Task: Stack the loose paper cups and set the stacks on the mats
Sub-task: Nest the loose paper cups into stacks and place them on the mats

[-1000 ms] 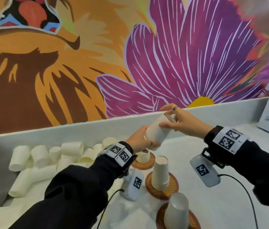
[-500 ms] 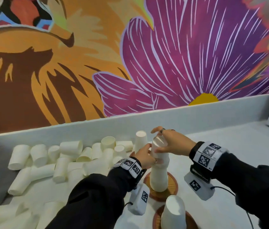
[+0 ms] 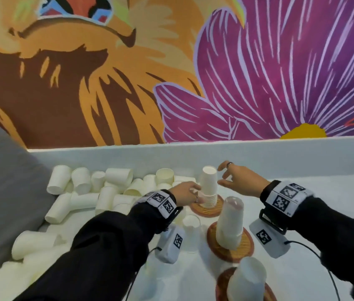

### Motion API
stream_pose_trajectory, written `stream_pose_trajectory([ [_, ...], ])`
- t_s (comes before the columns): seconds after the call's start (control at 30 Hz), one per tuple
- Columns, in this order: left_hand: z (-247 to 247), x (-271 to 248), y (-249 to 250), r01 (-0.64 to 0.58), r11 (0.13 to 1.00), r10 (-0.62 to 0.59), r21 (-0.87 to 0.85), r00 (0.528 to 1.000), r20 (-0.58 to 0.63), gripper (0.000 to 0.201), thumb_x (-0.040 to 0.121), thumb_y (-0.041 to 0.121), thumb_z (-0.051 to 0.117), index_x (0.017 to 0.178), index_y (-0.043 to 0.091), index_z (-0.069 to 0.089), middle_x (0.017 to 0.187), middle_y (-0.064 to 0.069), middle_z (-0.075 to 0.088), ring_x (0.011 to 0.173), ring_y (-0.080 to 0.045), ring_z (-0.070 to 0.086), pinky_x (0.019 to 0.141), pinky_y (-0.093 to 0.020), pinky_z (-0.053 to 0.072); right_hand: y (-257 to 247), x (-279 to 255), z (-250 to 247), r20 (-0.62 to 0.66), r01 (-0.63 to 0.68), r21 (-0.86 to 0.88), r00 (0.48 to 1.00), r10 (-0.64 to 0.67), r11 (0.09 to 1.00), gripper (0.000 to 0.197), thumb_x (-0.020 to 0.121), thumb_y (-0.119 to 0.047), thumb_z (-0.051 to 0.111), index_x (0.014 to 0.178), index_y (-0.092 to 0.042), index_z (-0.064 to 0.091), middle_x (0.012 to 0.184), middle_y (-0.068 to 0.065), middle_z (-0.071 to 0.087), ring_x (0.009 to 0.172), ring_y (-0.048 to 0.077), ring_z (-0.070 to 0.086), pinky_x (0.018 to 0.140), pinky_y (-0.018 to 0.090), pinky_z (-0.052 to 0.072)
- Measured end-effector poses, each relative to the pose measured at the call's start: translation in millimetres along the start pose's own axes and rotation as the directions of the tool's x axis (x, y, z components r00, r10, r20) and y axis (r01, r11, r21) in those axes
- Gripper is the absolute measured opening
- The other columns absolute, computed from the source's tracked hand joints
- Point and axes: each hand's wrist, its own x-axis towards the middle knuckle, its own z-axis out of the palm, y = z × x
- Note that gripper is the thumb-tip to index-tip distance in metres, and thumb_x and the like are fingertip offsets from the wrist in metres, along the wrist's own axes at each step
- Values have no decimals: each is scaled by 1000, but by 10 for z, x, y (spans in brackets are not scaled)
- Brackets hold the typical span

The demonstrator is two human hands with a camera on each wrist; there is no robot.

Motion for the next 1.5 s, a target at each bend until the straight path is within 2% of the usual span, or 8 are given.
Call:
stream_pose_trajectory([
  [0.1, -403, -235, -191, 35, 999, -37, -34, 997, -74, 48, 90, 25, 61, 135, 16, 44, 114, -5, 56, 90, -18, 52, 62, -22, 41, -373, 66, -25, -14, 104, 65, 995, -103, 992, 39, 93, -33, 55, 128, -17, 44, 121, 6, 61, 102, 20, 59, 87, 29, 46],
  [0.37, -1464, -1118, -916, 150, 988, -153, -34, 940, -306, 38, 92, 27, 59, 128, 22, 48, 110, -1, 60, 95, -19, 61, 72, -27, 49, -1474, 230, 402, 104, 326, 167, 933, -346, 930, 30, 93, -33, 56, 120, -21, 50, 107, -4, 61, 94, 15, 59, 84, 28, 48],
  [0.6, -1879, -1803, -1655, 263, 960, -280, -97, 879, -386, 38, 92, 27, 58, 128, 21, 48, 116, -5, 61, 98, -21, 62, 81, -34, 50, -2265, 370, 937, 240, 399, 233, 860, -450, 887, 26, 92, -32, 57, 115, -21, 54, 97, -11, 59, 92, 14, 58, 78, 24, 46],
  [0.77, -1980, -2032, -2046, 313, 945, -324, -94, 862, -390, 41, 93, 20, 57, 132, 15, 48, 122, -6, 59, 94, -17, 57, 69, -23, 46, -2687, 388, 1256, 413, 437, 220, 768, -489, 872, 29, 92, -34, 57, 118, -21, 54, 102, -11, 60, 92, 11, 55, 85, 26, 45],
  [0.87, -2013, -2052, -2286, 335, 937, -347, -100, 860, -374, 42, 93, 21, 57, 133, 14, 47, 126, -8, 58, 97, -15, 53, 69, -23, 44, -2866, 410, 1442, 488, 460, 202, 718, -496, 865, 31, 92, -34, 57, 119, -21, 54, 103, -11, 59, 91, 10, 53, 81, 23, 41],
  [1.1, -2072, -1891, -2744, 378, 922, -381, -80, 855, -351, 43, 90, 22, 62, 130, 11, 49, 125, -12, 59, 96, -14, 52, 72, -21, 39, -3189, 538, 1792, 588, 425, 146, 689, -424, 894, 37, 89, -34, 61, 121, -18, 52, 106, -8, 57, 93, 10, 52, 80, 23, 39],
  [1.3, -2041, -1682, -3064, 486, 873, -451, 27, 829, -331, 46, 88, 25, 64, 130, 13, 49, 135, -8, 50, 122, -24, 49, 96, -28, 39, -3355, 604, 2081, 669, 368, 101, 662, -337, 924, 41, 83, -34, 69, 114, -20, 46, 122, 0, 58, 93, 16, 53, 71, 24, 44],
  [1.5, -2071, -1524, -3178, 509, 861, -492, 3, 833, -254, 47, 93, 20, 58, 136, 8, 44, 139, -10, 47, 125, -25, 48, 91, -27, 41, -3322, 644, 2306, 664, 314, 55, 698, -270, 948, 31, 85, -27, 67, 101, -20, 42, 117, 6, 62, 82, 18, 54, 74, 30, 47],
])
